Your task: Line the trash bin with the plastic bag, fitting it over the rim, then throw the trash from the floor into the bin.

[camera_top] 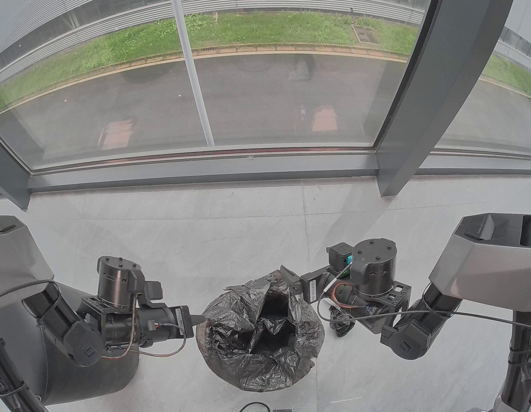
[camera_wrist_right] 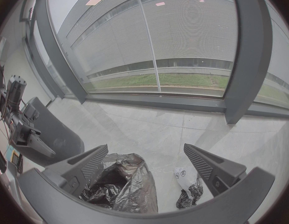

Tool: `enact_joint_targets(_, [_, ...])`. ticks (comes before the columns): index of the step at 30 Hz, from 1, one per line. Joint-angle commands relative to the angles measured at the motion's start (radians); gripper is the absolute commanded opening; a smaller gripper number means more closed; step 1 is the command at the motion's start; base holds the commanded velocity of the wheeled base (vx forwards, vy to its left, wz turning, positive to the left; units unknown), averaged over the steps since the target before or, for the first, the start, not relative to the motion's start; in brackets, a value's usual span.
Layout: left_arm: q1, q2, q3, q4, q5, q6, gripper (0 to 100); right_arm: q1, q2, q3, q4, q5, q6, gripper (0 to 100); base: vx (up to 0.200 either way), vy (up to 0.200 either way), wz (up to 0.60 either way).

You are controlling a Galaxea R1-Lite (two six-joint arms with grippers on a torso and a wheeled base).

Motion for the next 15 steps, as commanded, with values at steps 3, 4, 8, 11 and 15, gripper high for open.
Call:
enact_joint_targets(3, [-0.124,0.109,-0.114,-0.01,0.097,0.039,0,-0.041,0.035,0.055,-0.096,0.007,0.028,100,0.0,0.0,0.0])
enact_joint_targets(4, [-0.147,0.121,-0.123,-0.01,0.101,0.039,0,-0.043,0.042,0.055,-0.11,0.007,0.028,100,0.0,0.0,0.0])
enact_joint_targets(8, [-0.215,0.175,-0.149,-0.013,0.138,0.04,0,-0.043,0.069,0.055,-0.133,0.006,0.029,100,0.0,0.0,0.0])
enact_joint_targets(11, [-0.225,0.21,-0.163,-0.015,0.167,0.042,0,-0.038,0.076,0.055,-0.136,0.006,0.028,100,0.0,0.0,0.0])
enact_joint_targets(15, [-0.225,0.248,-0.175,-0.017,0.174,0.04,0,-0.041,0.078,0.052,-0.136,0.006,0.028,100,0.0,0.0,0.0])
